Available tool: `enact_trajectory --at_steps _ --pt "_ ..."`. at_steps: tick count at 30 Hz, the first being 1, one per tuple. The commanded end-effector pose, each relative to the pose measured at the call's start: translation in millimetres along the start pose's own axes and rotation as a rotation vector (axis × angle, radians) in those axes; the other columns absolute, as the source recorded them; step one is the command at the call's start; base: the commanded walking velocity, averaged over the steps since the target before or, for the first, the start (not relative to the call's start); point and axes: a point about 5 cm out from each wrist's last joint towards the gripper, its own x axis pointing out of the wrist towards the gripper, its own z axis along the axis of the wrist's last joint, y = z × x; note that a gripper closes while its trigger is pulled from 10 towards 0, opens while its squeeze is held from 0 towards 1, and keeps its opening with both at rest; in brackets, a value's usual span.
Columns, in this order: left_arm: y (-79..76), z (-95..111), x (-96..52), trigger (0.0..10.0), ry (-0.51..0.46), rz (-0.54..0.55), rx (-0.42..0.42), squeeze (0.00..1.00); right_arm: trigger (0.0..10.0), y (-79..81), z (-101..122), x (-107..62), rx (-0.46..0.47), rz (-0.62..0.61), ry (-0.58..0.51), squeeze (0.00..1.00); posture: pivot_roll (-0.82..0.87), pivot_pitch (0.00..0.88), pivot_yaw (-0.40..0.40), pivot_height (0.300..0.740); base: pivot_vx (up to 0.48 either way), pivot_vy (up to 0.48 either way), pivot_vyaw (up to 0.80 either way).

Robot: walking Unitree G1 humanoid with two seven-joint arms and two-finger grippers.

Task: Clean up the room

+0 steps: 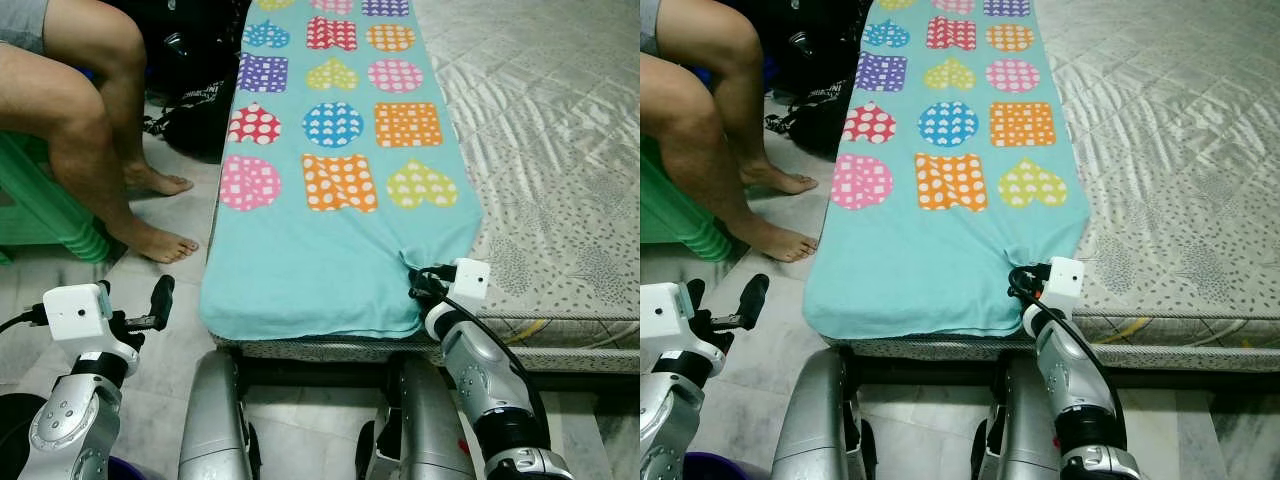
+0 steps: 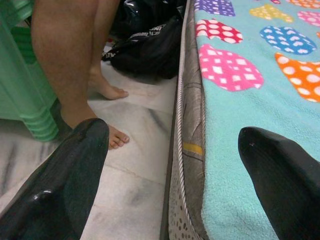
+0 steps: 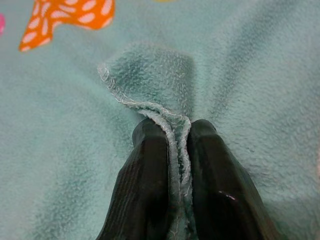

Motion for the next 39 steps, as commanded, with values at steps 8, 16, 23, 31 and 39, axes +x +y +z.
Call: enact_trajectory --at_steps 8,16,23,31,39 --pt "0.2 -4 -1.6 10.0 0.011 -0.001 -0.006 0.0 0.0 0.7 2 -1.1 -0.003 0.007 -0.02 0.0 0.16 0.187 0.002 0.536 0.0 0.0 0.0" --pt "1.0 -4 -1.0 10.0 0.009 0.003 -0.006 0.0 0.0 -4.5 2 -3.0 0.001 -0.03 -0.023 0.0 0.16 0.188 0.001 0.536 0.0 0.0 0.0" --pt "1.6 -4 -0.7 10.0 0.007 0.004 -0.007 0.0 0.0 -25.5 -1 -11.8 0.064 -0.146 -0.015 0.0 0.15 0.185 0.003 0.536 0.0 0.0 0.0" --pt "1.3 -4 0.9 10.0 0.007 0.001 -0.015 0.0 0.0 -42.4 -2 -26.3 0.133 -0.218 -0.037 0.0 0.14 0.18 0.008 0.536 0.0 0.0 0.0" --pt "0.8 -4 2.4 10.0 0.0 0.001 -0.019 0.0 0.0 -65.4 3 -52.3 0.148 -0.317 -0.069 0.0 0.11 0.174 0.007 0.536 0.0 0.0 0.0"
